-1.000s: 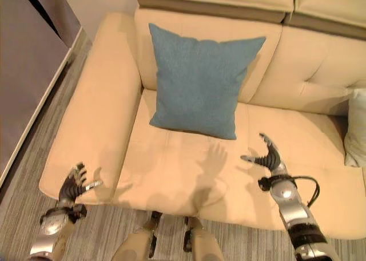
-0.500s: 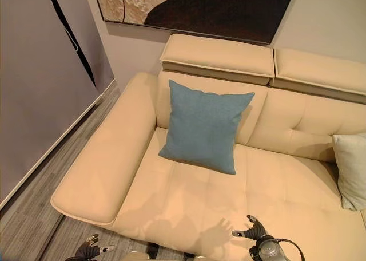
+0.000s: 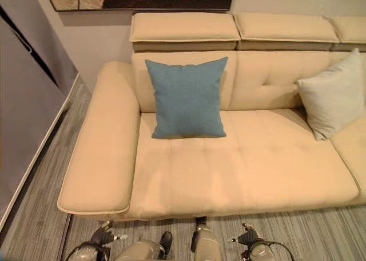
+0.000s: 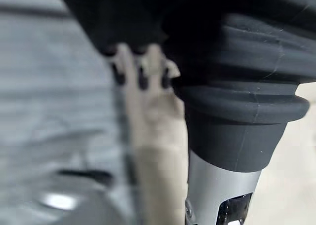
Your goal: Pick up all the scattered cushions and arrange them neatly on the sofa.
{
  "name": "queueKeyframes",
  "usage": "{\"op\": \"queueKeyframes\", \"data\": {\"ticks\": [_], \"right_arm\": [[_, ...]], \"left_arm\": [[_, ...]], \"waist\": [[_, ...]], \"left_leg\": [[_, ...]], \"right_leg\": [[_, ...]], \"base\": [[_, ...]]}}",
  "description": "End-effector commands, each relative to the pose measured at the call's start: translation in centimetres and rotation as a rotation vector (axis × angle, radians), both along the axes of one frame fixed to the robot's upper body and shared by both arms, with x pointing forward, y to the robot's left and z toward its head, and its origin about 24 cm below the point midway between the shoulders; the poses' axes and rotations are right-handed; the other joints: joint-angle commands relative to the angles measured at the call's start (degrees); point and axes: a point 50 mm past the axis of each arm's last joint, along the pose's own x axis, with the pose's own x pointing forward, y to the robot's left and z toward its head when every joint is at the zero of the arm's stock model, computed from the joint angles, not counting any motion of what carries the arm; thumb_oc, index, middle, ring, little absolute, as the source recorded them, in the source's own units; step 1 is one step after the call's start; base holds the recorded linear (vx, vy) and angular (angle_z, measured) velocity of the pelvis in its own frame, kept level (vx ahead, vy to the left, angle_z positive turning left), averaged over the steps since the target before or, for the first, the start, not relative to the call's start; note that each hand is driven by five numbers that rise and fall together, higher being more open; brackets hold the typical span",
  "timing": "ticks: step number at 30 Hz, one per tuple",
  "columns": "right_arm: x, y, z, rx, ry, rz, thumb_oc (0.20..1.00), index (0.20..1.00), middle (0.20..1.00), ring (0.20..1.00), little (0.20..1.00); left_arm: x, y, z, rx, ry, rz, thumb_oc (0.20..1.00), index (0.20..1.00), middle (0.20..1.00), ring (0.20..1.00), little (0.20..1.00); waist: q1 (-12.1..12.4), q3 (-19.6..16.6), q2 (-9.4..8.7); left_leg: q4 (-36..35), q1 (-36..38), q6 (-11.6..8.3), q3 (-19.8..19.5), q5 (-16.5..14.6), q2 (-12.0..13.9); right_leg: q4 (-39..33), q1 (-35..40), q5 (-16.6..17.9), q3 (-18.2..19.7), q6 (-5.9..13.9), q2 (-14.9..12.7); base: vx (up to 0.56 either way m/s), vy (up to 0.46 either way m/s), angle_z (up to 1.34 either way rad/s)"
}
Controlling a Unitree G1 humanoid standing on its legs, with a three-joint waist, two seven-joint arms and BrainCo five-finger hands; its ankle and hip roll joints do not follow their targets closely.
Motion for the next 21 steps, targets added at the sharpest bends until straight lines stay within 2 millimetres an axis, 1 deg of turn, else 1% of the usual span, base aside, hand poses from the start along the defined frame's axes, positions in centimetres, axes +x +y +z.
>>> {"op": "queueKeyframes", "data": {"ticks": [1, 2, 3, 4, 6, 7, 8, 9, 10, 13, 14, 15, 16, 18, 19, 20, 21], "right_arm": [[1.5, -1.6, 1.2, -0.044, -0.071, -0.017, 1.0, 1.0, 1.0, 1.0, 1.0], [1.5, -1.6, 1.2, -0.044, -0.071, -0.018, 1.0, 1.0, 1.0, 1.0, 1.0], [1.4, -1.6, 1.1, -0.043, -0.069, -0.028, 1.0, 1.0, 1.0, 1.0, 1.0], [1.2, -1.3, 1.0, -0.03, -0.074, -0.043, 1.0, 1.0, 1.0, 1.0, 1.0], [1.7, -1.1, 1.1, -0.03, -0.089, -0.036, 1.0, 1.0, 1.0, 1.0, 1.0], [1.7, -1.1, 1.1, -0.03, -0.089, -0.036, 1.0, 1.0, 1.0, 1.0, 1.0], [1.7, -1.0, 1.1, -0.03, -0.092, -0.033, 1.0, 1.0, 1.0, 1.0, 1.0], [2.0, -0.9, 1.2, -0.025, -0.11, -0.044, 1.0, 1.0, 1.0, 1.0, 1.0], [2.1, -1.1, 1.3, -0.025, -0.118, -0.06, 1.0, 1.0, 1.0, 1.0, 1.0], [2.0, -1.5, 1.4, -0.024, -0.131, -0.095, 1.0, 1.0, 1.0, 1.0, 1.0], [1.9, -1.6, 1.4, -0.027, -0.127, -0.102, 1.0, 1.0, 1.0, 1.0, 1.0], [1.8, -1.6, 1.4, -0.033, -0.122, -0.109, 1.0, 1.0, 1.0, 1.0, 1.0], [1.6, -1.8, 1.3, -0.038, -0.119, -0.119, 1.0, 1.0, 1.0, 1.0, 1.0], [1.5, -1.9, 1.3, -0.036, -0.124, -0.148, 1.0, 1.0, 1.0, 1.0, 1.0], [1.6, -1.9, 1.4, -0.031, -0.134, -0.157, 1.0, 1.0, 1.0, 1.0, 1.0], [1.4, -1.9, 1.3, -0.025, -0.124, -0.168, 1.0, 1.0, 1.0, 1.0, 1.0], [1.3, -1.8, 1.2, -0.026, -0.123, -0.17, 1.0, 1.0, 1.0, 1.0, 1.0]], "left_arm": [[0.7, 1.8, 0.6, 0.049, -0.015, 0.009, 1.0, 1.0, 1.0, 1.0, 1.0], [0.7, 1.8, 0.6, 0.049, -0.015, 0.009, 1.0, 1.0, 1.0, 1.0, 1.0], [0.5, 2.0, 0.6, 0.056, -0.005, 0.018, 1.0, 1.0, 1.0, 1.0, 1.0], [0.6, 1.9, 0.7, 0.048, -0.019, 0.023, 1.0, 1.0, 1.0, 1.0, 1.0], [0.8, 1.7, 0.7, 0.043, -0.032, 0.043, 1.0, 1.0, 1.0, 1.0, 1.0], [0.8, 1.7, 0.7, 0.043, -0.032, 0.043, 1.0, 1.0, 1.0, 1.0, 1.0], [0.8, 1.5, 0.6, 0.045, -0.031, 0.038, 1.0, 1.0, 1.0, 1.0, 1.0], [1.5, 1.3, 0.7, 0.048, -0.045, 0.03, 1.0, 1.0, 1.0, 1.0, 1.0], [1.9, 1.1, 0.8, 0.046, -0.051, 0.024, 1.0, 1.0, 1.0, 1.0, 1.0], [2.5, 0.5, 0.8, 0.031, -0.058, 0.005, 1.0, 1.0, 1.0, 1.0, 1.0], [2.6, 0.4, 0.8, 0.03, -0.06, -0.001, 1.0, 1.0, 1.0, 1.0, 1.0], [2.9, 0.2, 0.8, 0.029, -0.064, -0.006, 1.0, 1.0, 1.0, 1.0, 1.0], [3.1, -0.1, 0.8, 0.024, -0.067, -0.014, 1.0, 1.0, 1.0, 1.0, 1.0], [3.5, -0.5, 0.9, 0.014, -0.078, -0.013, 1.0, 1.0, 1.0, 1.0, 1.0], [3.6, -0.6, 0.9, 0.011, -0.082, -0.013, 1.0, 1.0, 1.0, 1.0, 1.0], [3.6, -0.7, 0.9, 0.011, -0.079, -0.02, 1.0, 1.0, 1.0, 1.0, 1.0], [3.5, -0.7, 0.8, 0.013, -0.077, -0.014, 1.0, 1.0, 1.0, 1.0, 1.0]], "waist": [[3.0, -1.3, -1.61], [3.0, -1.4, -1.62], [4.1, -1.8, -2.05], [4.5, -2.0, -2.94], [4.8, -2.5, -3.36], [4.9, -2.5, -3.35], [4.7, -2.5, -3.77], [4.0, -1.9, -3.93], [3.4, -1.4, -4.06], [2.0, -0.7, -3.82], [1.8, -0.5, -3.81], [2.0, -0.2, -3.79], [2.5, 0.3, -3.78], [2.6, 0.2, -3.76], [2.6, 0.3, -3.68], [2.5, 0.1, -3.35], [2.5, -0.2, -3.1]], "left_leg": [[-6.1, 5.6, -5.09, -4.5, -3.8, 1.5], [-6.2, 5.5, -5.09, -4.5, -3.7, 1.5], [-6.2, 4.9, -5.42, -3.3, -3.4, 1.7], [-5.9, 4.0, -5.72, -3.2, -3.0, 1.5], [-6.2, 3.4, -6.6, -1.8, -2.9, 2.2], [-6.2, 3.5, -6.61, -1.8, -2.9, 2.3], [-5.8, 3.3, -7.13, -0.9, -2.9, 2.7], [-4.9, 2.4, -8.07, -0.7, -2.1, 3.2], [-4.2, 1.8, -8.78, -0.5, -1.9, 3.5], [-3.1, 1.7, -9.38, -0.3, -1.9, 4.3], [-2.7, 1.7, -9.47, -0.8, -2.0, 4.3], [-2.0, 1.6, -9.47, -2.6, -2.1, 3.5], [-1.1, 1.2, -9.39, -6.0, -2.4, 1.8], [-0.5, 0.5, -9.3, -9.9, -2.9, -0.7], [0.4, -0.3, -9.3, -10.7, -3.0, -1.6], [0.1, 0.1, -8.89, -11.3, -3.5, -1.8], [-0.7, 0.7, -8.42, -11.7, -3.7, -1.7]], "right_leg": [[-11.2, 17.6, -4.4, -1.6, 0.7, -0.1], [-11.3, 17.6, -4.3, -1.6, 0.71, -0.1], [-13.1, 20.3, -4.2, -2.5, 1.05, -0.6], [-14.9, 21.3, -4.2, -2.1, 0.7, -0.2], [-18.9, 22.3, -3.8, -2.4, 1.27, -0.2], [-19.0, 22.3, -3.8, -2.4, 1.26, -0.1], [-21.9, 23.2, -4.0, -2.1, 1.04, 0.5], [-23.8, 23.3, -4.2, -0.5, 0.61, 1.9], [-24.4, 23.4, -4.2, -0.3, 0.15, 2.4], [-25.6, 24.0, -4.2, -0.4, -0.95, 3.3], [-25.7, 24.0, -4.1, -0.1, -1.14, 3.5], [-25.8, 23.8, -3.8, 0.7, -1.31, 3.7], [-25.8, 23.7, -3.4, 1.8, -1.37, 4.0], [-26.2, 23.5, -3.0, 3.8, -0.87, 4.2], [-26.0, 23.4, -2.8, 4.6, -0.69, 4.2], [-25.6, 23.1, -2.9, 6.3, -0.65, 4.7], [-25.5, 23.1, -3.0, 7.0, -0.65, 5.0]], "base": [[-0.16, -0.101, -0.51], [-0.17, -0.148, -0.61], [-0.08, -0.141, -0.69], [-0.09, -0.206, -0.75], [-0.04, -0.156, -0.37], [-0.02, -0.163, -0.07], [-0.04, -0.242, -0.44], [-0.08, -0.345, -0.46], [-0.09, -0.275, -0.35], [-0.05, -0.146, 0.21], [-0.05, -0.103, 0.11], [-0.06, -0.07, -0.09], [-0.04, -0.054, -0.16], [-0.02, -0.009, -0.23], [0.0, 0.053, -0.54], [0.02, 0.066, -0.71], [0.04, 0.089, -1.1]]}}
